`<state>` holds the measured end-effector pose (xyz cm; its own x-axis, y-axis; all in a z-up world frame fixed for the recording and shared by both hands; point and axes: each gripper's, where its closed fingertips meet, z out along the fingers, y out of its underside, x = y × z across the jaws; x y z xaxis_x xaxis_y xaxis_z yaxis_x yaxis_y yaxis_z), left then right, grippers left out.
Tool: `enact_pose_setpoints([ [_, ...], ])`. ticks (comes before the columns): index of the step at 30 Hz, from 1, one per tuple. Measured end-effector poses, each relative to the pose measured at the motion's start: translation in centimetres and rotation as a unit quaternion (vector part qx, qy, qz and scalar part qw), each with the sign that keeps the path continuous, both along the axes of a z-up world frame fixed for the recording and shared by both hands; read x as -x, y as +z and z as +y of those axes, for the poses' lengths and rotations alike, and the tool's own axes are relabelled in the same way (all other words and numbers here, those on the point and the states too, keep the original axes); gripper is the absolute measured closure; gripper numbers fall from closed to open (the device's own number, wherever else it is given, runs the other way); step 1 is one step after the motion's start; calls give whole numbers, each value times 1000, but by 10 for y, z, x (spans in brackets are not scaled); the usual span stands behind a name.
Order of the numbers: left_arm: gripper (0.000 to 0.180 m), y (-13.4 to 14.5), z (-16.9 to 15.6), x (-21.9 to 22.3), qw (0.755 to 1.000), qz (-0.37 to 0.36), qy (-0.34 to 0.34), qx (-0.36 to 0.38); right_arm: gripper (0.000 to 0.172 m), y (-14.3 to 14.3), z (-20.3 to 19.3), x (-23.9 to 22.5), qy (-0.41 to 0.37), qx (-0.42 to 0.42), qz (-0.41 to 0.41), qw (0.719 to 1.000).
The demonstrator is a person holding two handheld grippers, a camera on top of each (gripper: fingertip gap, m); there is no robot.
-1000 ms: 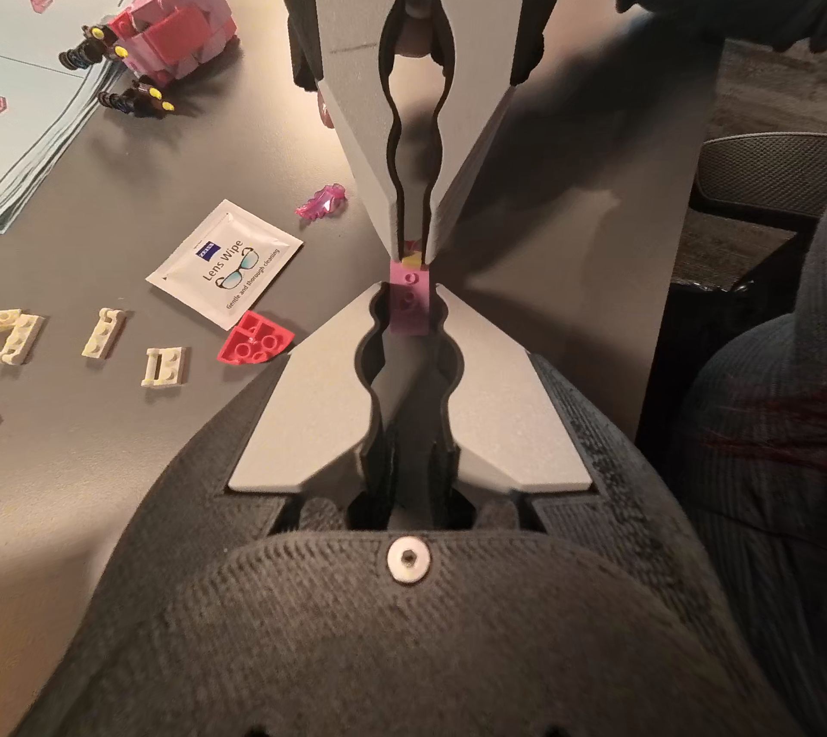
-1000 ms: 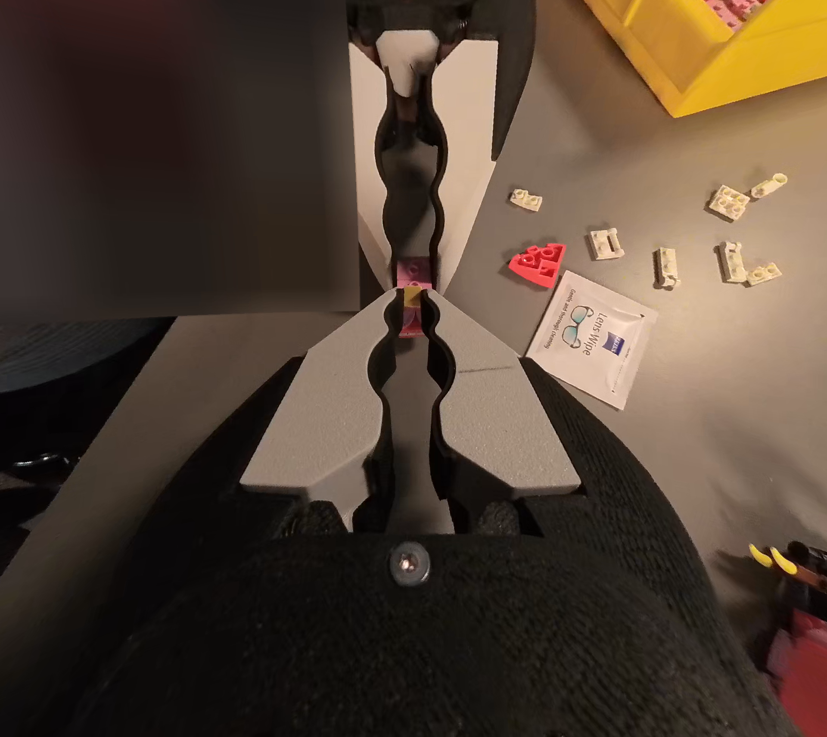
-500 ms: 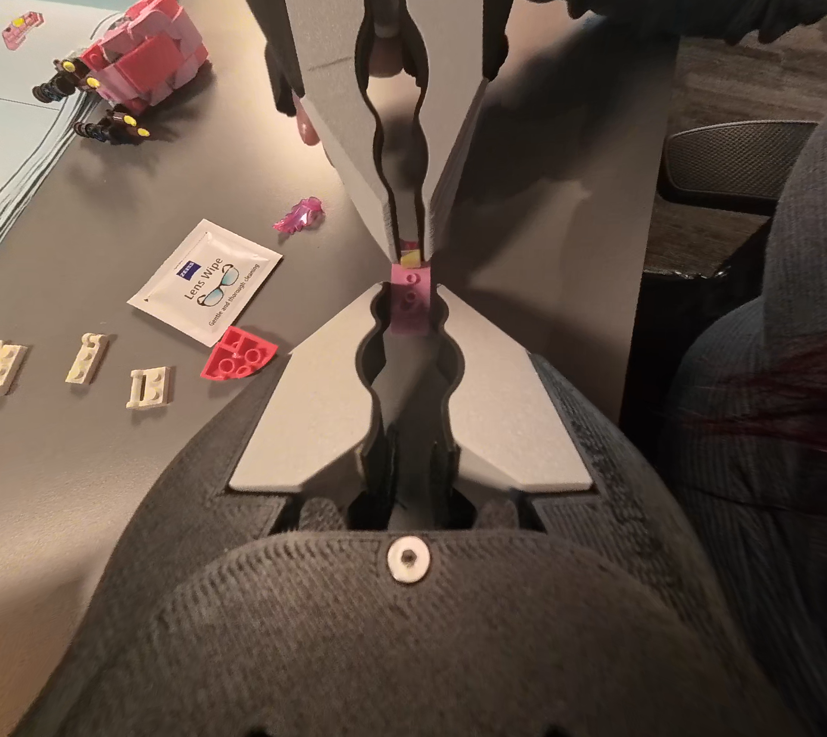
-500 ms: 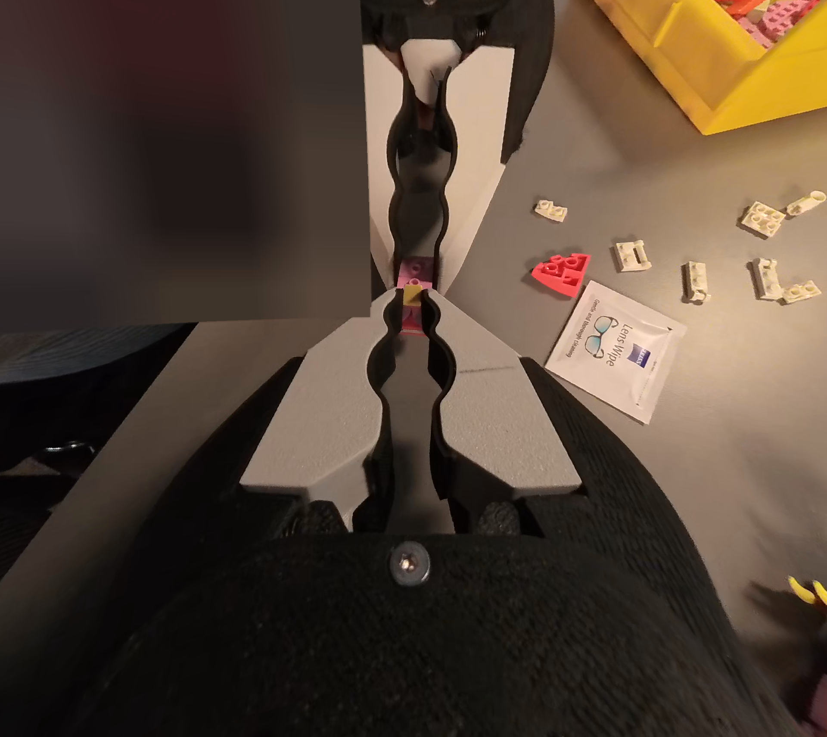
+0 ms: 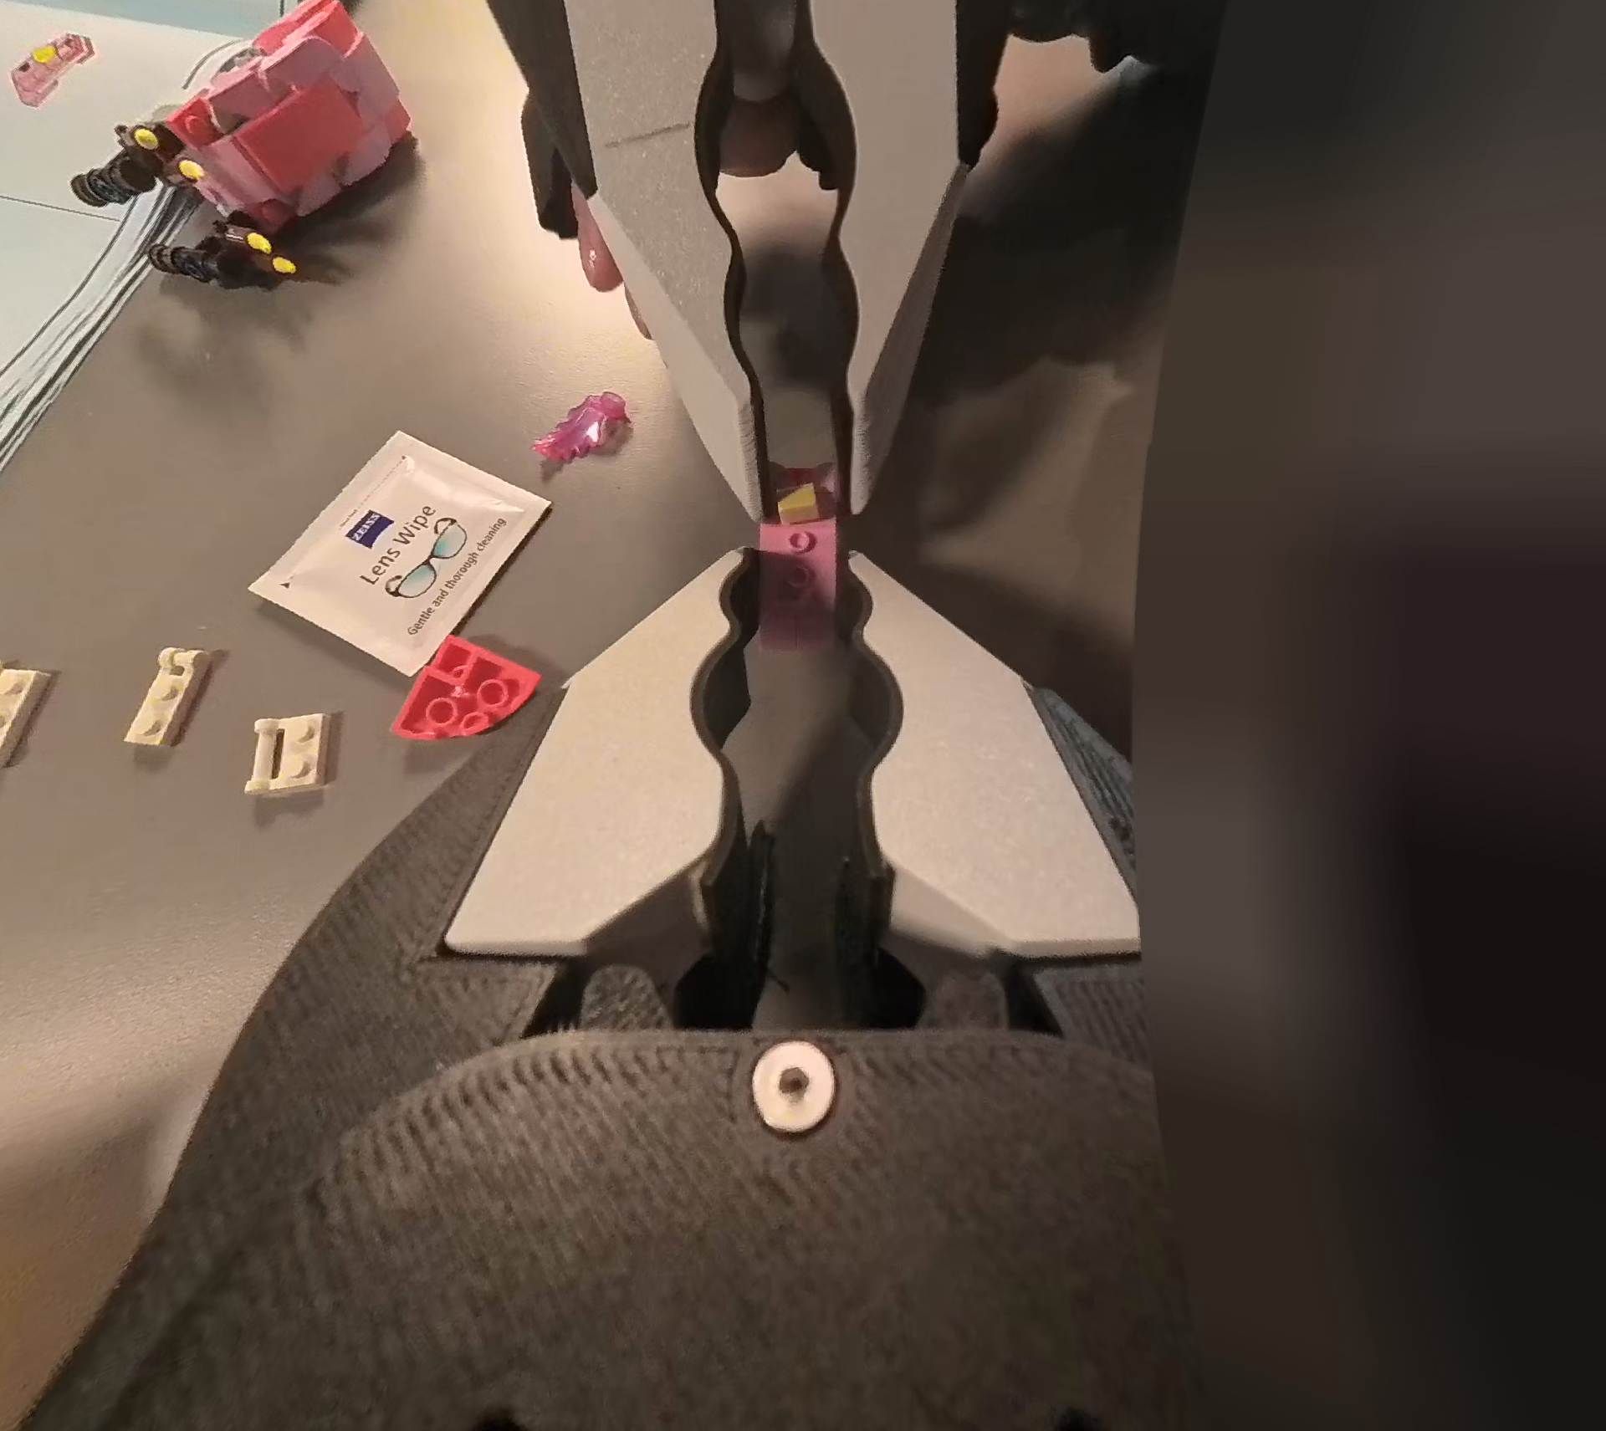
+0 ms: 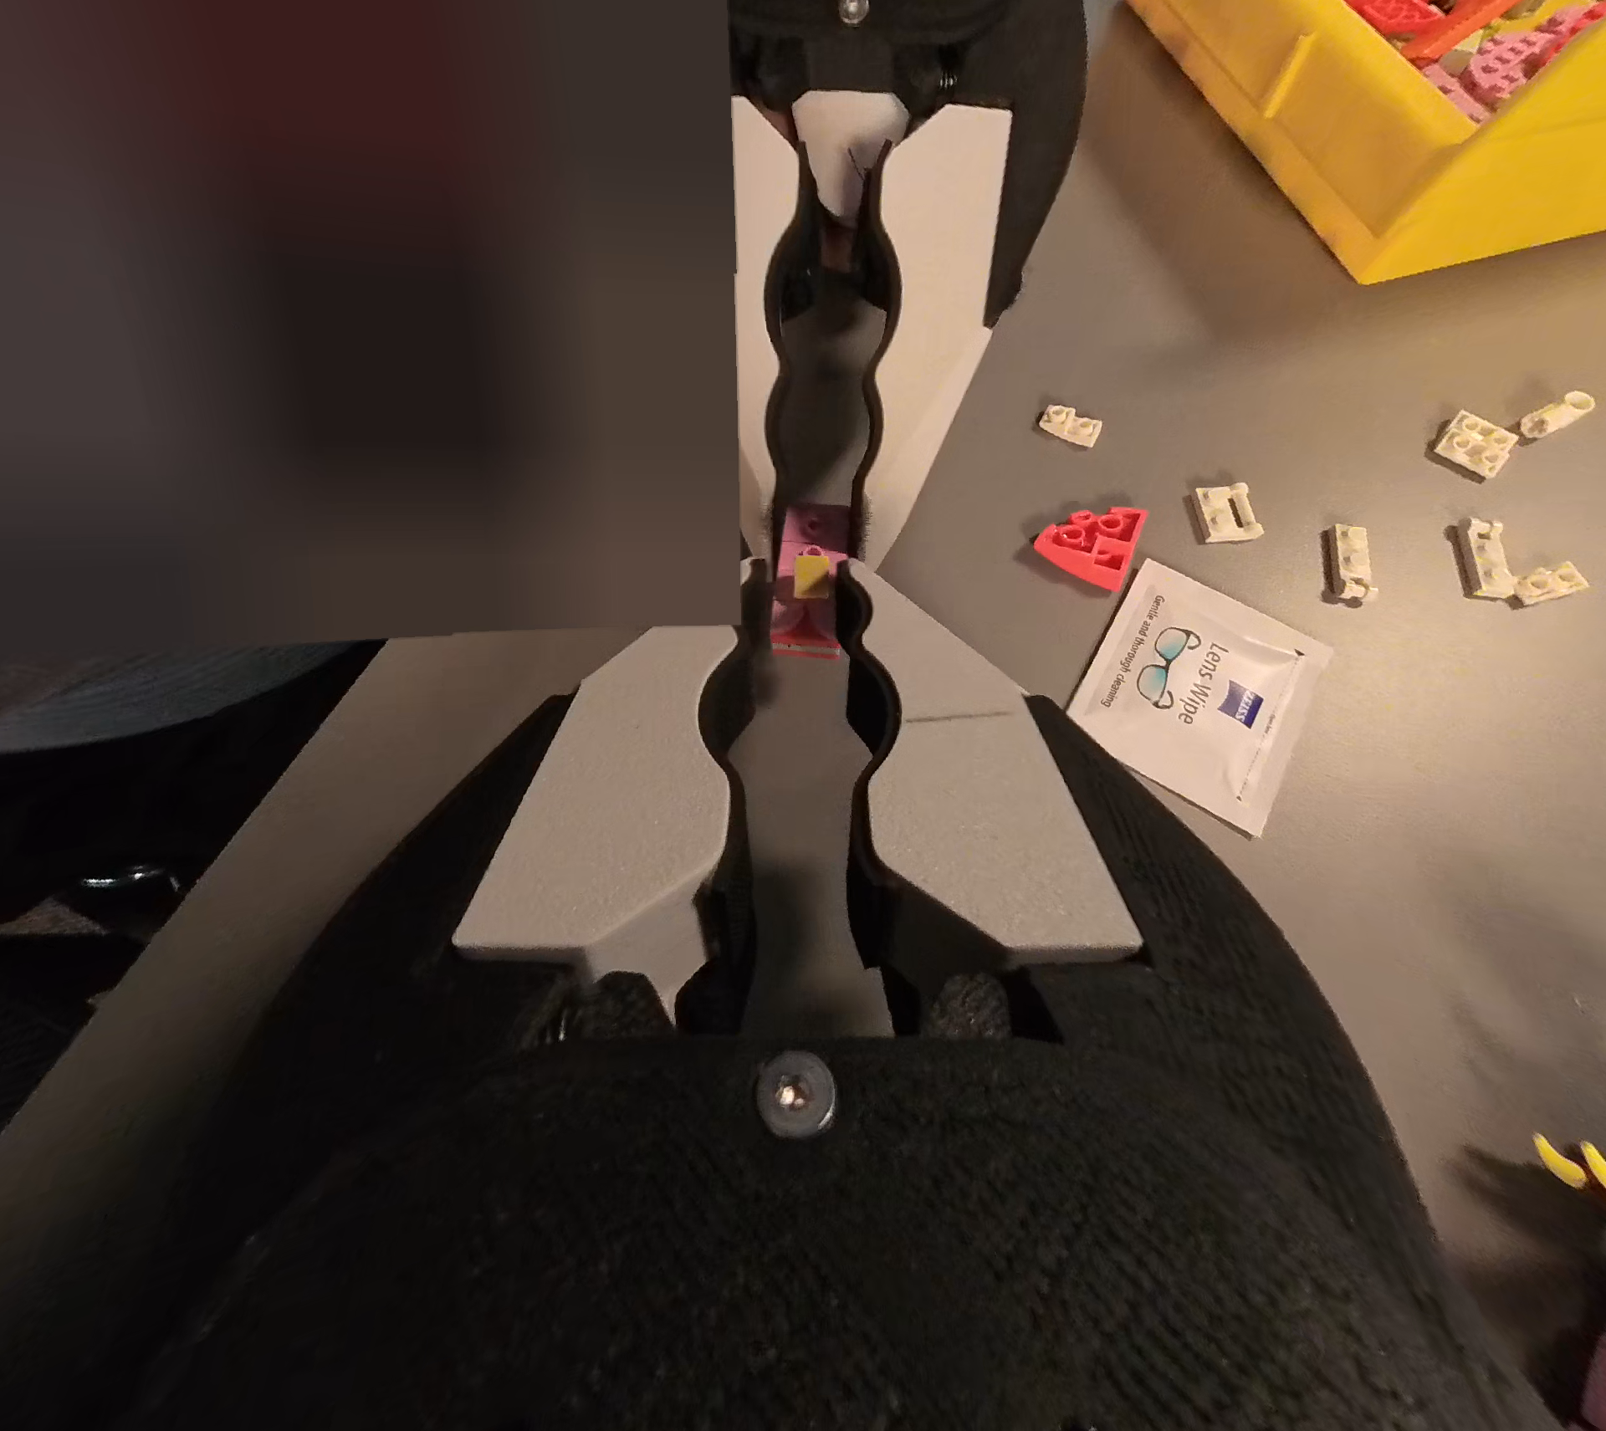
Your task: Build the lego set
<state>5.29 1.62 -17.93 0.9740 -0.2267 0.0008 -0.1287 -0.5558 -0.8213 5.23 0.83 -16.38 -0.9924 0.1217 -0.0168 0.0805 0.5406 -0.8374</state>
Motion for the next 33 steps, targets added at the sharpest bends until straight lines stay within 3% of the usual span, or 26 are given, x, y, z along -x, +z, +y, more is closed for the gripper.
enact_pose_setpoints([
  [4, 164, 1, 2, 8, 1000, -7, 31, 1, 131, 5, 2, 9, -26, 0, 39, 999],
  [7, 164, 4, 3, 22, 996, -31, 86, 0, 114, 15, 3, 27, -71, -25, 157, 985],
  [10, 164, 9, 3, 38, 989, -50, 137, 1, 111, 23, 6, 45, -108, -94, 331, 932],
  [13, 164, 19, 4, 43, 983, -93, 158, -8, 110, 23, 7, 56, -117, -181, 450, 866],
  [16, 164, 24, 3, 49, 980, -98, 173, -10, 114, 22, 7, 65, -121, -244, 526, 806],
  [20, 164, 29, 3, 51, 978, -102, 179, -14, 130, 19, 5, 68, -119, -274, 562, 772],
  [27, 165, 33, 4, 51, 977, -108, 184, -17, 157, 22, 3, 68, -120, -284, 590, 746],
  [33, 165, 40, 4, 50, 976, -111, 184, -28, 157, 28, 5, 68, -147, -256, 568, 769],
])
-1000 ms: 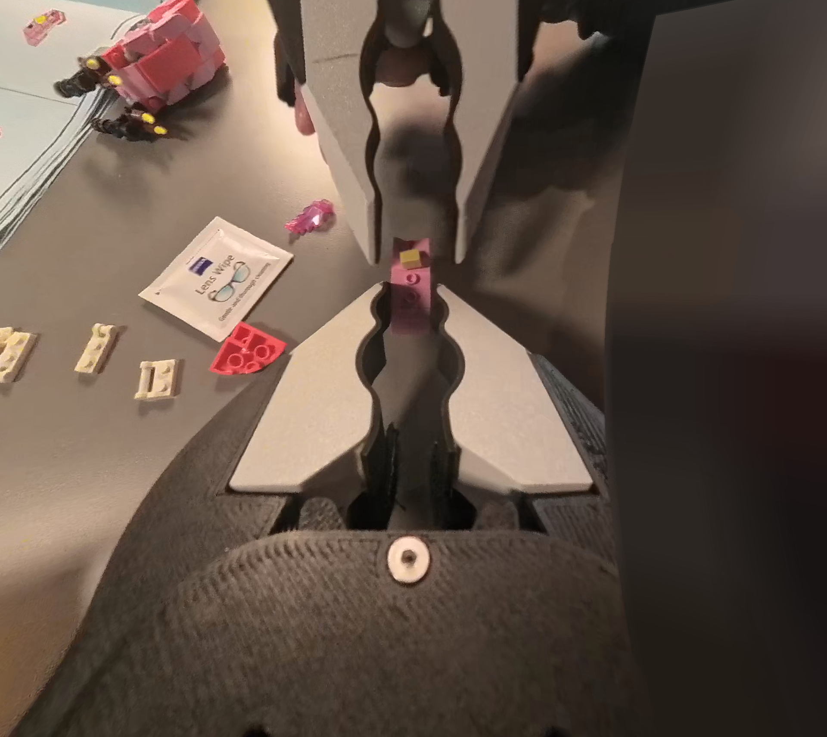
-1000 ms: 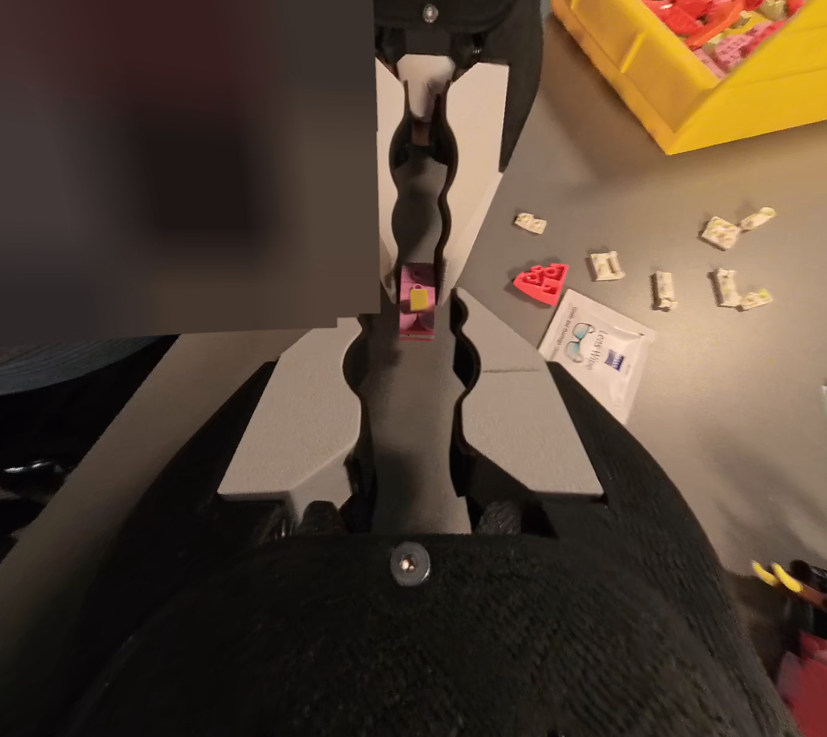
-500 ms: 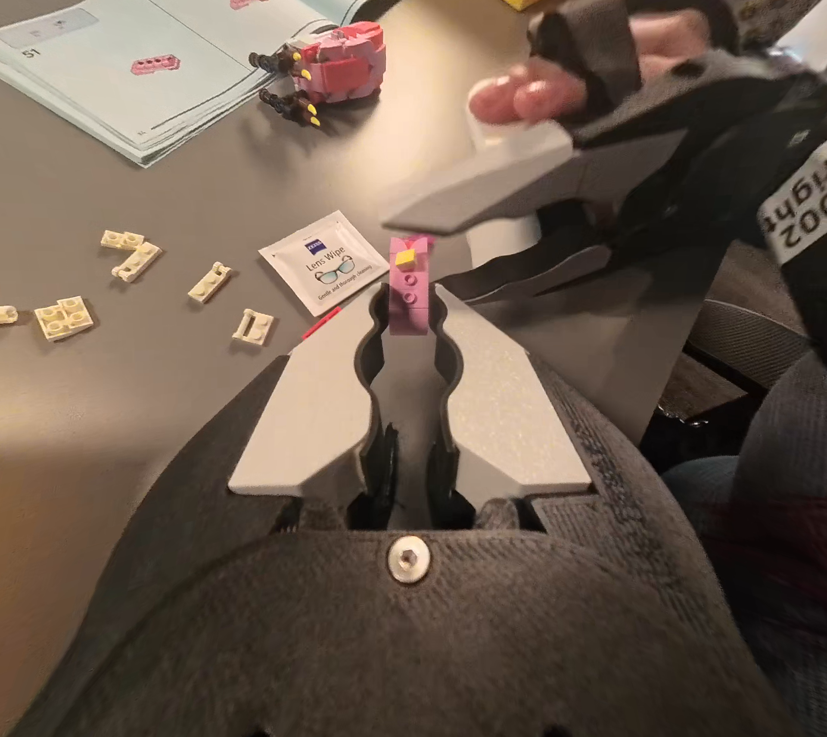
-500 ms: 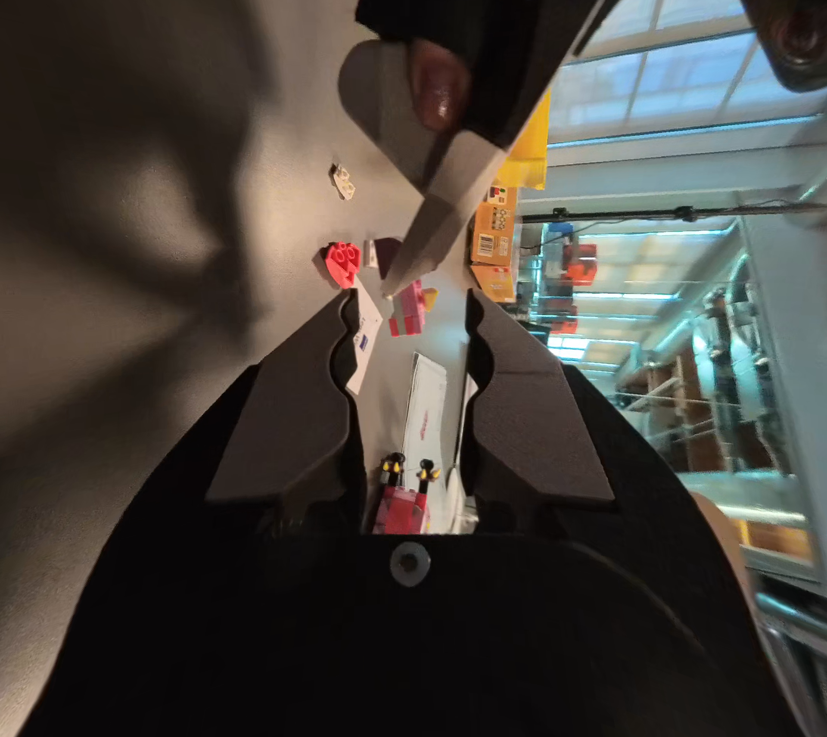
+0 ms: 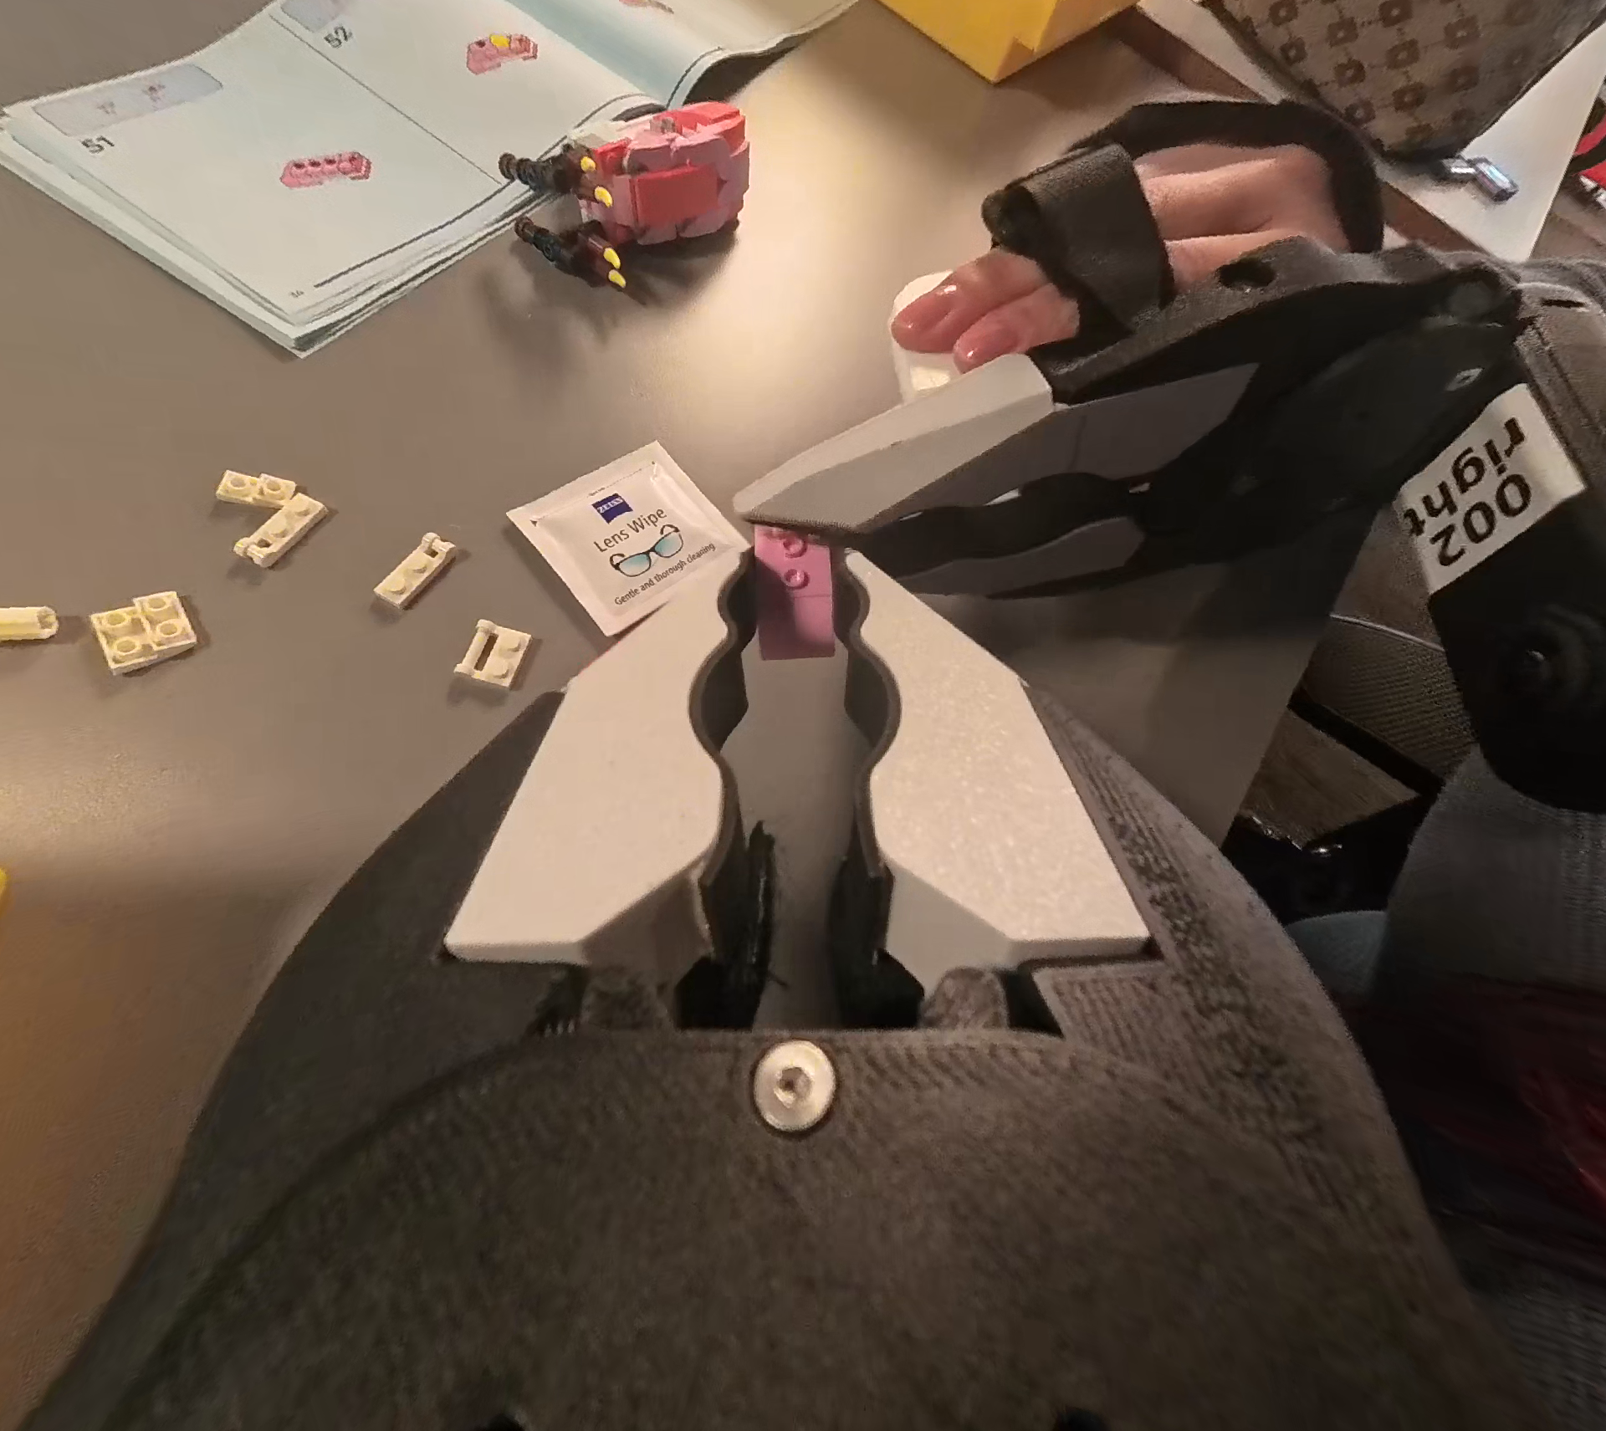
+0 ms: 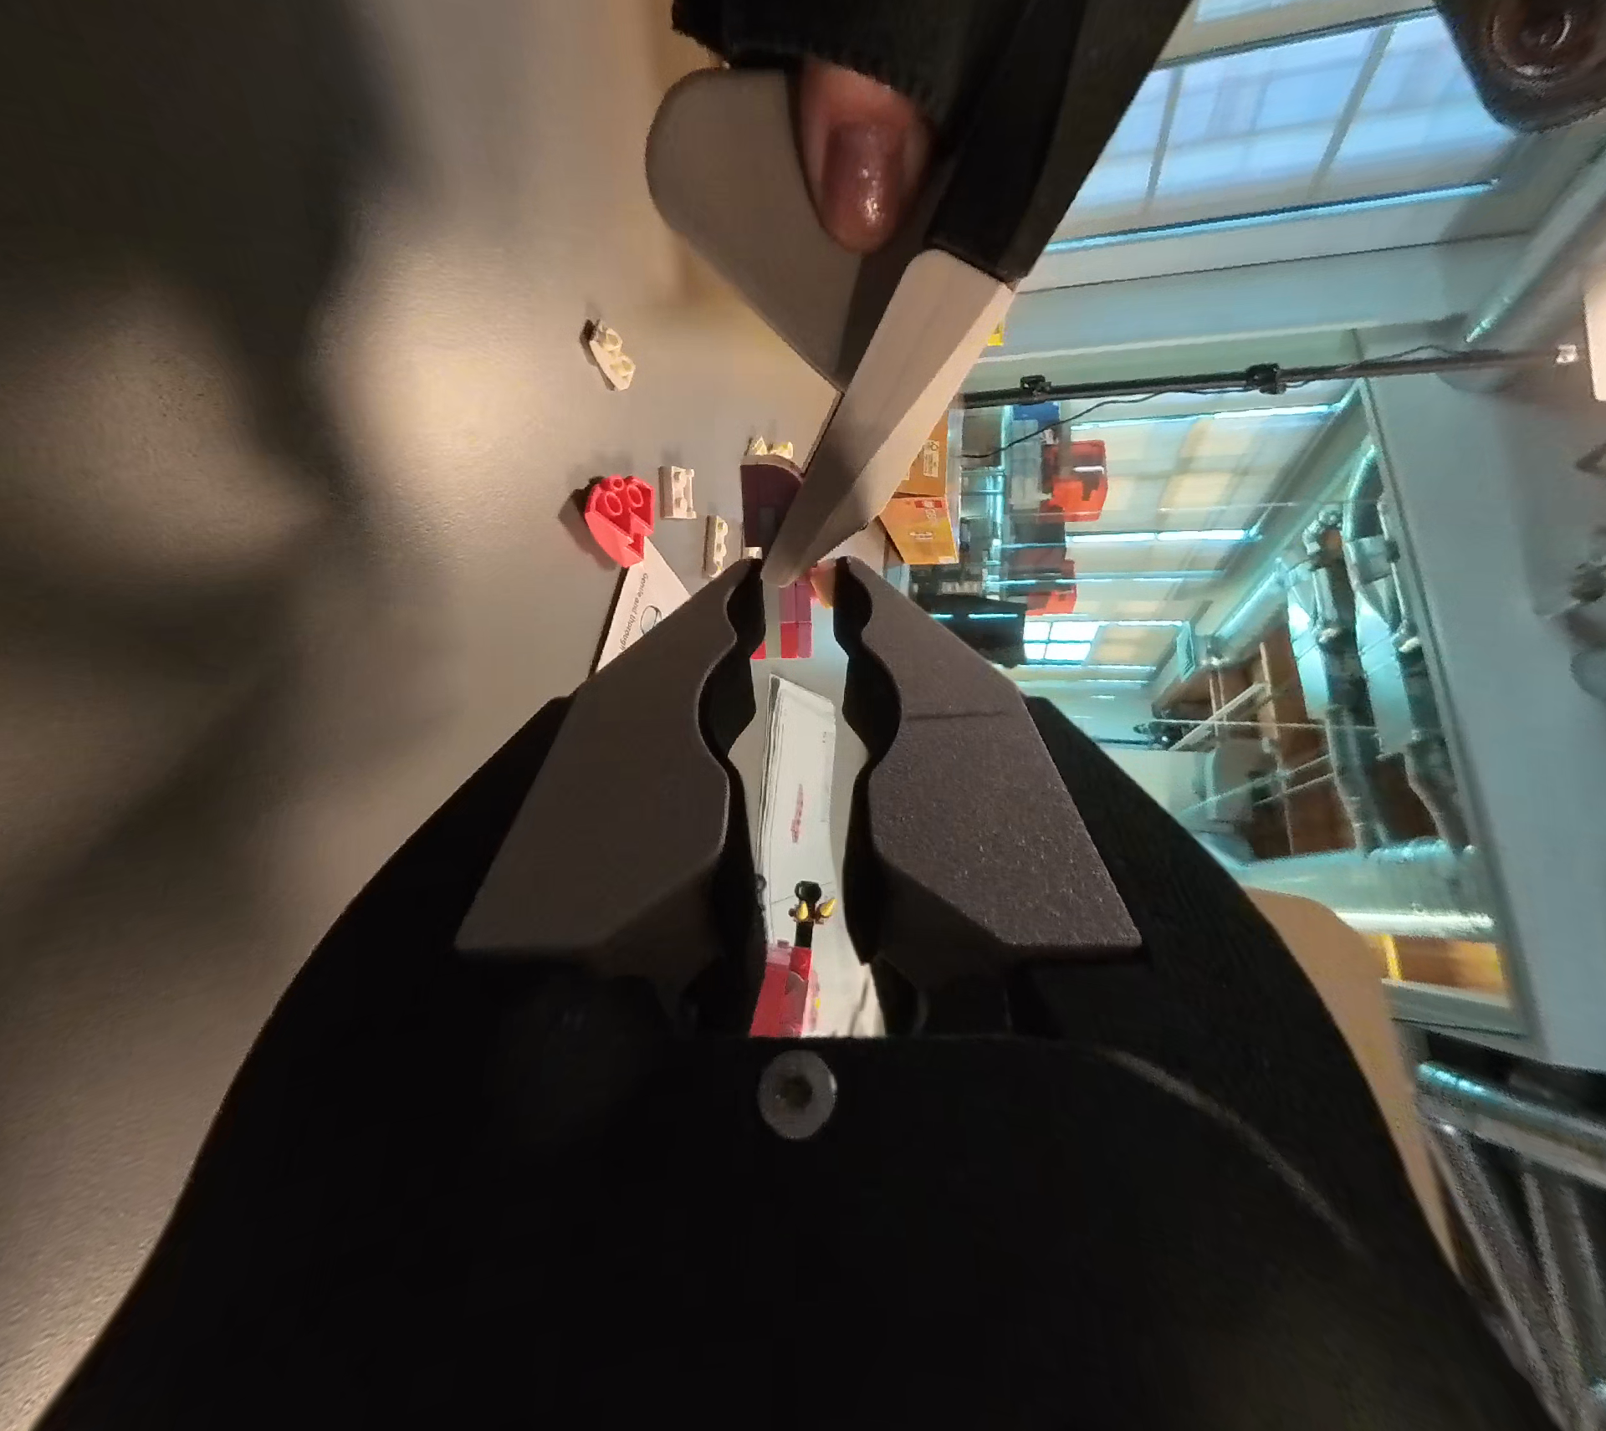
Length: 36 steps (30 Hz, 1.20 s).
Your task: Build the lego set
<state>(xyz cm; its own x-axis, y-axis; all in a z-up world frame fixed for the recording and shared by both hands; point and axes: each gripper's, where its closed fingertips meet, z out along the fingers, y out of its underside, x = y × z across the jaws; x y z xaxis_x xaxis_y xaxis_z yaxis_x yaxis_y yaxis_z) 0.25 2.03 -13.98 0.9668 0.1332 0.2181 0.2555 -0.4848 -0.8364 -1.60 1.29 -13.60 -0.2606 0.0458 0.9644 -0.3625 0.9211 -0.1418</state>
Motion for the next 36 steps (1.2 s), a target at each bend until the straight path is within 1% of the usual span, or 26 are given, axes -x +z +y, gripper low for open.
enact_pose_setpoints([
  [4, 165, 0, 1, 2, 1000, 0, 1, 0, 157, -1, 0, 1, 0, 28, -19, 999],
  [9, 165, 1, 1, 1, 1000, 6, 2, -5, 157, 0, 2, 1, -5, 30, -25, 999],
  [12, 165, 3, 1, 1, 1000, 8, 3, -12, 157, 2, 0, 0, 0, 68, -44, 997],
  [15, 165, 9, 1, 2, 999, 37, 9, -15, 154, 7, 0, 0, 8, 113, -53, 992],
  [18, 165, 14, 1, 2, 998, 56, 12, -18, 154, 12, 0, -1, 15, 136, -51, 989],
  [25, 165, 16, 1, 2, 998, 58, 13, -21, 155, 14, 0, -1, 18, 127, -37, 991],
  [28, 165, 16, 1, 0, 998, 52, 6, -21, 158, 13, 0, -3, 24, 96, -24, 995],
  [30, 165, 14, 2, -1, 999, 47, 4, -19, 158, 12, 0, -4, 24, 86, -29, 996],
  [33, 165, 11, 2, 0, 999, 50, 5, -16, 157, 9, 0, -2, 24, 103, -42, 994],
  [34, 165, 11, 2, 1, 999, 51, 6, -17, 156, 10, 0, -2, 25, 121, -49, 991],
  [35, 165, 13, 2, 2, 998, 51, 6, -22, 147, 11, -1, -1, 26, 137, -53, 989],
  [36, 165, 12, 1, 3, 998, 55, 8, -19, 121, 12, -1, -1, 29, 147, -58, 987],
])
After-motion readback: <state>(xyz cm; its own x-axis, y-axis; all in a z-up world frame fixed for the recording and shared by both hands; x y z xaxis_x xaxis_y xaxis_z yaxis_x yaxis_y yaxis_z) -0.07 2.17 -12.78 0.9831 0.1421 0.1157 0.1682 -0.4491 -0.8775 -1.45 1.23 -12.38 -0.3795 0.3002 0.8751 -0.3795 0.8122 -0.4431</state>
